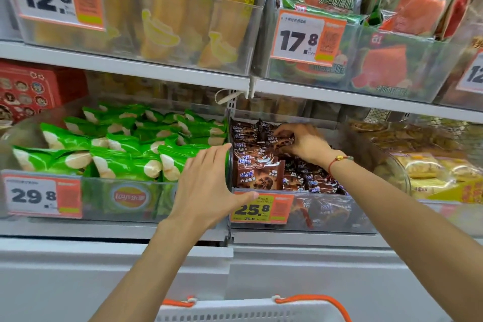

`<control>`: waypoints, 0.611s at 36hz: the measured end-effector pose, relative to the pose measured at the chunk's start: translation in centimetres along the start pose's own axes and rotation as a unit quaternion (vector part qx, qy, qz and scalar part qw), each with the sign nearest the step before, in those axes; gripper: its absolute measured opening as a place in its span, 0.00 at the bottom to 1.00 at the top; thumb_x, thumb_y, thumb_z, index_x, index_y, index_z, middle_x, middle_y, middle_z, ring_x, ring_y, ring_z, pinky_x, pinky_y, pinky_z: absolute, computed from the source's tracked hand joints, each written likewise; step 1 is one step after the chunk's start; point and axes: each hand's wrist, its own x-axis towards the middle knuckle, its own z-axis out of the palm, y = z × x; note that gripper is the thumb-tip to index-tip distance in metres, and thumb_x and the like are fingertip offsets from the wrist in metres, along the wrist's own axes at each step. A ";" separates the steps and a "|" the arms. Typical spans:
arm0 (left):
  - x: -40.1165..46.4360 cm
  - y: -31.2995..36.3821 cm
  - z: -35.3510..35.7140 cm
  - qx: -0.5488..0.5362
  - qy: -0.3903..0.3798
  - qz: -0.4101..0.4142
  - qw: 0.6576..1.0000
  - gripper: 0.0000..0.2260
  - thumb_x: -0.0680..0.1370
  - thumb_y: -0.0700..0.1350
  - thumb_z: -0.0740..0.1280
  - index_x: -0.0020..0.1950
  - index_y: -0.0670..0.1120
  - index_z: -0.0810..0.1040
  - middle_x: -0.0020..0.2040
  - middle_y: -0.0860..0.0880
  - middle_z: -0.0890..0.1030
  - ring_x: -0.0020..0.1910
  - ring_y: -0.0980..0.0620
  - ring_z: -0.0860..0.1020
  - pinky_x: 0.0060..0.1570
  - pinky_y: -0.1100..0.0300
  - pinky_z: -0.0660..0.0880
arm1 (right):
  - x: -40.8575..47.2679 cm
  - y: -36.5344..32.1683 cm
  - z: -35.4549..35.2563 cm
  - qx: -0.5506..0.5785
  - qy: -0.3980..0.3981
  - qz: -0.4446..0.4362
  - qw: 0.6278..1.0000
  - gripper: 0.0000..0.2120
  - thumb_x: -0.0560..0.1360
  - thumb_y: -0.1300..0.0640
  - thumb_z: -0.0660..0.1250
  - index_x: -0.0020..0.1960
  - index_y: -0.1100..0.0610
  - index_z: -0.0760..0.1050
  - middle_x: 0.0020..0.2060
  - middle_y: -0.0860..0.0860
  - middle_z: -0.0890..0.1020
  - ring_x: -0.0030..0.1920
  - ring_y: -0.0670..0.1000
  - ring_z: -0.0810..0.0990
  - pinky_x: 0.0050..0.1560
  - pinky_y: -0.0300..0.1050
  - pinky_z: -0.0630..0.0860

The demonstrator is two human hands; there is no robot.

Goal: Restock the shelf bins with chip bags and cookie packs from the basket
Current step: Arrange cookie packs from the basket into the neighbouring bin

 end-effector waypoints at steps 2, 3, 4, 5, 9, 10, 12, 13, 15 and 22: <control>0.0 -0.1 0.1 0.001 0.001 -0.002 1.000 0.46 0.65 0.71 0.68 0.76 0.52 0.56 0.72 0.57 0.64 0.70 0.56 0.61 0.68 0.59 0.58 | -0.1 -0.1 0.6 -0.009 -0.003 -0.003 1.000 0.18 0.71 0.57 0.74 0.59 0.49 0.76 0.60 0.50 0.79 0.58 0.54 0.78 0.59 0.53 0.76; 0.0 -0.1 0.1 0.001 0.001 -0.003 1.000 0.46 0.65 0.72 0.67 0.76 0.52 0.56 0.73 0.57 0.64 0.70 0.56 0.61 0.68 0.59 0.58 | -0.2 0.0 0.8 -0.020 -0.003 -0.005 1.000 0.17 0.72 0.57 0.73 0.60 0.49 0.76 0.61 0.50 0.79 0.59 0.54 0.78 0.59 0.52 0.76; -0.1 -0.1 0.1 0.000 0.000 -0.003 1.000 0.47 0.65 0.72 0.67 0.76 0.52 0.56 0.73 0.57 0.64 0.70 0.56 0.62 0.68 0.60 0.58 | -0.3 0.3 1.1 -0.030 -0.002 -0.005 1.000 0.17 0.72 0.55 0.73 0.60 0.49 0.75 0.61 0.50 0.78 0.59 0.54 0.77 0.59 0.50 0.75; 0.0 -0.1 0.1 0.000 0.002 -0.002 1.000 0.47 0.65 0.72 0.67 0.76 0.52 0.56 0.73 0.57 0.64 0.70 0.56 0.62 0.68 0.60 0.58 | -0.4 0.5 1.3 -0.036 0.000 -0.006 0.999 0.17 0.73 0.54 0.73 0.60 0.49 0.75 0.62 0.50 0.78 0.59 0.54 0.77 0.59 0.49 0.74; 0.0 -0.1 0.2 0.001 0.002 0.001 1.000 0.46 0.65 0.71 0.67 0.76 0.52 0.56 0.73 0.56 0.64 0.71 0.55 0.62 0.68 0.59 0.58 | -0.7 1.1 1.6 -0.094 0.022 -0.028 0.995 0.19 0.71 0.51 0.74 0.61 0.48 0.76 0.62 0.51 0.76 0.63 0.55 0.71 0.65 0.50 0.68; 0.0 -0.1 0.2 0.002 0.001 0.000 1.000 0.46 0.65 0.71 0.67 0.76 0.51 0.56 0.73 0.56 0.64 0.71 0.55 0.62 0.68 0.59 0.58 | -0.7 1.1 1.6 -0.107 0.027 -0.036 0.993 0.19 0.71 0.52 0.73 0.61 0.48 0.77 0.61 0.51 0.75 0.64 0.55 0.70 0.65 0.50 0.66; 0.0 -0.1 0.1 0.001 0.001 -0.001 1.000 0.46 0.65 0.71 0.68 0.76 0.51 0.56 0.72 0.56 0.65 0.70 0.55 0.62 0.68 0.59 0.59 | -0.7 0.7 1.7 -0.111 0.021 -0.032 0.993 0.19 0.72 0.54 0.72 0.62 0.49 0.76 0.61 0.51 0.74 0.64 0.54 0.69 0.64 0.49 0.66; 0.0 -0.1 0.1 0.001 0.001 -0.002 1.000 0.46 0.65 0.71 0.68 0.76 0.52 0.56 0.72 0.56 0.65 0.70 0.55 0.62 0.68 0.59 0.59 | -0.8 0.5 1.7 -0.103 0.013 -0.024 0.994 0.19 0.73 0.55 0.72 0.63 0.49 0.75 0.61 0.51 0.74 0.64 0.54 0.69 0.62 0.49 0.67; 0.0 0.0 0.1 0.003 -0.002 -0.004 1.000 0.46 0.65 0.71 0.68 0.76 0.52 0.56 0.72 0.56 0.65 0.70 0.55 0.63 0.67 0.59 0.59 | -0.8 0.2 1.8 -0.089 -0.003 -0.011 0.996 0.18 0.74 0.57 0.70 0.63 0.50 0.74 0.61 0.52 0.74 0.63 0.54 0.69 0.59 0.47 0.70; 0.0 0.6 -0.2 -0.008 -0.002 -0.005 1.000 0.44 0.66 0.68 0.70 0.75 0.52 0.59 0.71 0.55 0.67 0.69 0.54 0.64 0.66 0.58 0.61 | -0.8 0.0 0.0 -0.015 -0.094 0.027 0.995 0.25 0.72 0.65 0.68 0.66 0.49 0.73 0.68 0.53 0.73 0.62 0.56 0.74 0.61 0.52 0.75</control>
